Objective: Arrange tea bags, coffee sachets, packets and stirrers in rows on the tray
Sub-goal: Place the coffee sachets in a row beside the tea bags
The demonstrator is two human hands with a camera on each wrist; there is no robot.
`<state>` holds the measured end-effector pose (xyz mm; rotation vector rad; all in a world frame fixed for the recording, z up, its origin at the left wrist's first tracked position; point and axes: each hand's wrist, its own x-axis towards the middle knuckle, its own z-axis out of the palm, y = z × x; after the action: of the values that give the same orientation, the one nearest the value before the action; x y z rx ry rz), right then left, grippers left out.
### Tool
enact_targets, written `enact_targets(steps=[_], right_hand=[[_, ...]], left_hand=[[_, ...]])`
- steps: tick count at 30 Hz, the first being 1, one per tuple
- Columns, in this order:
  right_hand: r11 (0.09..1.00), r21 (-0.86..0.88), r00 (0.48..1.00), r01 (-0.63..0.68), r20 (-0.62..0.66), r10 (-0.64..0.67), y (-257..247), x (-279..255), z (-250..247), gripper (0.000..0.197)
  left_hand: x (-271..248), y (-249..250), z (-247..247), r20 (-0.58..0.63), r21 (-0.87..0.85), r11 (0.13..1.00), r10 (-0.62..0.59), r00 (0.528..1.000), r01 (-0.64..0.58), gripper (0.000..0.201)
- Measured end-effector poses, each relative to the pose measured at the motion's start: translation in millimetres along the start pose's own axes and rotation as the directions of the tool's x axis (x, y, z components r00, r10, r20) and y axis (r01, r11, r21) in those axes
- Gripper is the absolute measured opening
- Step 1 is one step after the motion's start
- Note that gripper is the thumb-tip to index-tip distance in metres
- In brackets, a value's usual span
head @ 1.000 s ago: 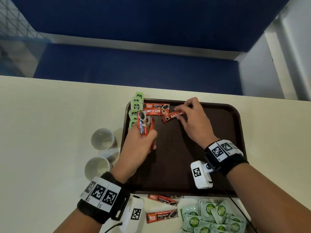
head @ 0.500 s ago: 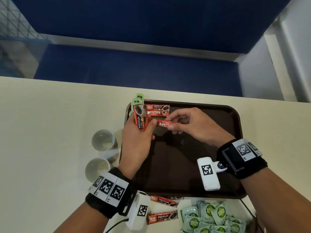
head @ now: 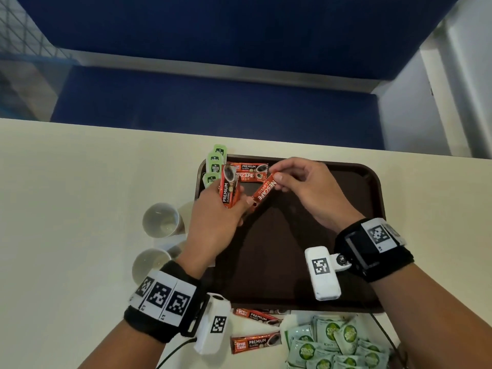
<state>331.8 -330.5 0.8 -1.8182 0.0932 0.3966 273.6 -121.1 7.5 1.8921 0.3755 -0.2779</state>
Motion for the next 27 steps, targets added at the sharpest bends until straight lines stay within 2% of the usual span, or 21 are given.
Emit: enact_targets(steps=[3, 6, 8, 10, 12, 14, 17, 19, 21, 23, 27], right_hand=[[0.966, -0.216, 0.985, 0.144, 0.124, -0.119, -14, 5, -2, 0.017], [0.956, -0.234, 0.969, 0.174, 0.216, -0.123, -25, 7, 6, 0.016], [0.983, -0.120, 0.980, 0.139, 0.158, -0.119, -25, 6, 10, 0.018], [0.999, 0.000, 0.991, 0.047, 0.125, -0.046, -19, 2, 13, 0.028], [0.998, 0.005, 0.978, -0.070, 0.199, 0.068, -10, -5, 17, 0.034], [0.989, 0.002, 0.950, -0.148, 0.279, 0.141, -2, -12, 21, 0.028], [0.986, 0.013, 0.964, -0.167, 0.210, 0.160, 3, -14, 21, 0.018], [0.989, -0.093, 0.984, -0.116, 0.122, 0.127, 8, -9, 19, 0.013], [0.959, -0.279, 0.994, -0.049, 0.081, 0.075, 12, -1, 18, 0.010], [0.907, -0.422, 0.996, 0.007, 0.084, 0.032, 15, 5, 20, 0.011], [0.838, -0.538, 0.995, 0.093, 0.085, -0.056, 17, 14, 32, 0.011]], left_hand=[[4, 12, -3, -0.006, -0.036, 0.998, 0.042, 0.999, -0.042, 0.016], [8, 18, 2, 0.021, -0.081, 0.995, 0.059, 0.998, -0.057, 0.024], [10, 18, 5, -0.028, -0.127, 0.990, 0.053, 0.998, -0.056, 0.025], [8, 16, 7, -0.109, -0.220, 0.975, 0.016, 0.994, -0.040, 0.024], [5, 12, 10, -0.193, -0.305, 0.952, -0.051, 0.980, -0.011, 0.024], [3, 7, 12, -0.235, -0.332, 0.943, -0.087, 0.968, 0.004, 0.028], [-1, -1, 14, -0.276, -0.298, 0.955, -0.080, 0.958, -0.006, 0.023], [-5, -5, 13, -0.307, -0.274, 0.962, -0.074, 0.949, -0.013, 0.018], [-7, -10, 10, -0.328, -0.242, 0.970, -0.075, 0.942, -0.007, 0.022], [-7, -13, 7, -0.338, -0.192, 0.981, -0.058, 0.939, -0.009, 0.026], [-10, -16, 6, -0.344, -0.155, 0.987, -0.020, 0.939, -0.035, 0.023]])
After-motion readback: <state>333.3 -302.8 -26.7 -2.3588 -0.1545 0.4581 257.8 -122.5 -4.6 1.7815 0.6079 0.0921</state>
